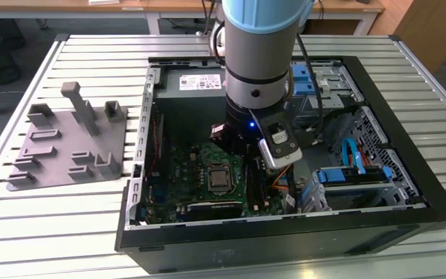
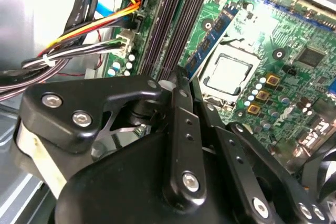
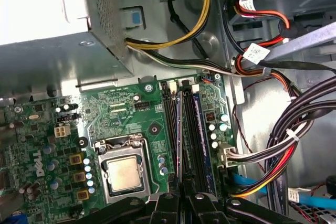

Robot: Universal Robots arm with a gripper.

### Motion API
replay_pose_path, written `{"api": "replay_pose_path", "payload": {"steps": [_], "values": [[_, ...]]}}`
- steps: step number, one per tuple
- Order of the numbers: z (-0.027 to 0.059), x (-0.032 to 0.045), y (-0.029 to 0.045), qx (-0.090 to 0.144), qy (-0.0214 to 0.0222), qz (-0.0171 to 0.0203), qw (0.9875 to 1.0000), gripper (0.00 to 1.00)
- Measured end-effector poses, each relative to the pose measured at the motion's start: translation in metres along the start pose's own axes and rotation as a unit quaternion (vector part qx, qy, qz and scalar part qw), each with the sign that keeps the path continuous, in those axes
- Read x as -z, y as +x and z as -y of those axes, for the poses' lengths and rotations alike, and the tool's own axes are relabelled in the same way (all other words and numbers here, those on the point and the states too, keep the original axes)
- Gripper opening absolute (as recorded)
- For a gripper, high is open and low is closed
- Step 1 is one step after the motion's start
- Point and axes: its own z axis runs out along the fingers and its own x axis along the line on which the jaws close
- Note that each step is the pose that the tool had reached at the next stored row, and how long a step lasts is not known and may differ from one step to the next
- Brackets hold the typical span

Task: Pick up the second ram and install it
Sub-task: 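Insert the second ram into the second slot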

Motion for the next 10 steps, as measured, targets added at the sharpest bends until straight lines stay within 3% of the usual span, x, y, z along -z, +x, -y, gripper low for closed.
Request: {"api": "replay_pose_path", "payload": {"steps": [5,10], "values": [[0.0,-0.0005,0.0,0.0,-0.0002,0.0,1.0,0.14],[0.0001,-0.0024,0.0001,0.037,-0.0043,-0.0007,0.9993,0.14]]}}
